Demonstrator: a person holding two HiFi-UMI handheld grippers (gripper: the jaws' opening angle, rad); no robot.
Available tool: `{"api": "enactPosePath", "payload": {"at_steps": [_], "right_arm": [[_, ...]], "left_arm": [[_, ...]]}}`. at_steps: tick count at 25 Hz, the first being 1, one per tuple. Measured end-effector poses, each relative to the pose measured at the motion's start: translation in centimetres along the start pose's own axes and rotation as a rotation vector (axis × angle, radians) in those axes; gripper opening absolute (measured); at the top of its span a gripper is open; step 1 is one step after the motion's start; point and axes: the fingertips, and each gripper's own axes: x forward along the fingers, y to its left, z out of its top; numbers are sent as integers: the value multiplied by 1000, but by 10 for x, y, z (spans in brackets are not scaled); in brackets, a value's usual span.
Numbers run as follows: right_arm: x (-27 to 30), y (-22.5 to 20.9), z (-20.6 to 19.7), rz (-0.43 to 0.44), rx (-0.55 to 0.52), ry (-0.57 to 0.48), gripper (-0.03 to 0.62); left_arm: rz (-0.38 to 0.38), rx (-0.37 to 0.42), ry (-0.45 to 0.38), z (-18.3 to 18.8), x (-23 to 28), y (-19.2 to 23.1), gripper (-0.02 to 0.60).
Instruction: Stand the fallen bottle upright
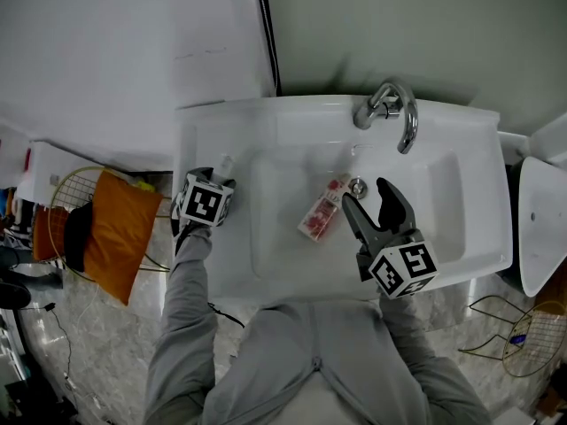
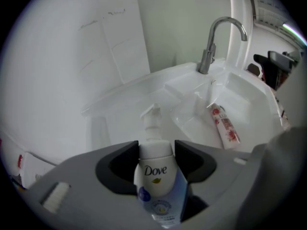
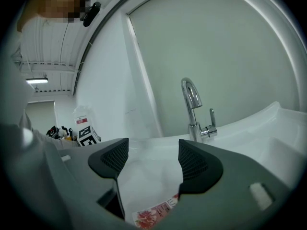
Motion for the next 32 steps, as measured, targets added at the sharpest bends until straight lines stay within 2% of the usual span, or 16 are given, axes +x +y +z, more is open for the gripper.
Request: {"api": "enactPosePath", "payload": {"at_steps": [3,7,13,23,27,32], "right_arm": [[2,4,0,13,-5,5,327],[4,13,0,38,-17,13,327],[8,20,1,60,-35,25,327],[13,20,-2,57,-42,41,327],[16,19,-3,52,-40,50,327],[18,20,-7,48,-39,63,327]], "left_arm": [[-7,-40,-75,6,-10,-1,287],[64,-74,-186,12,-23,20,285],[104,-153,-322,35,-43,42,278],[159,-204,-448,73,-47,63,272],[159,-237,-497,89,-49,68,272],[169,-282,-496,95,-32,77,272]]}}
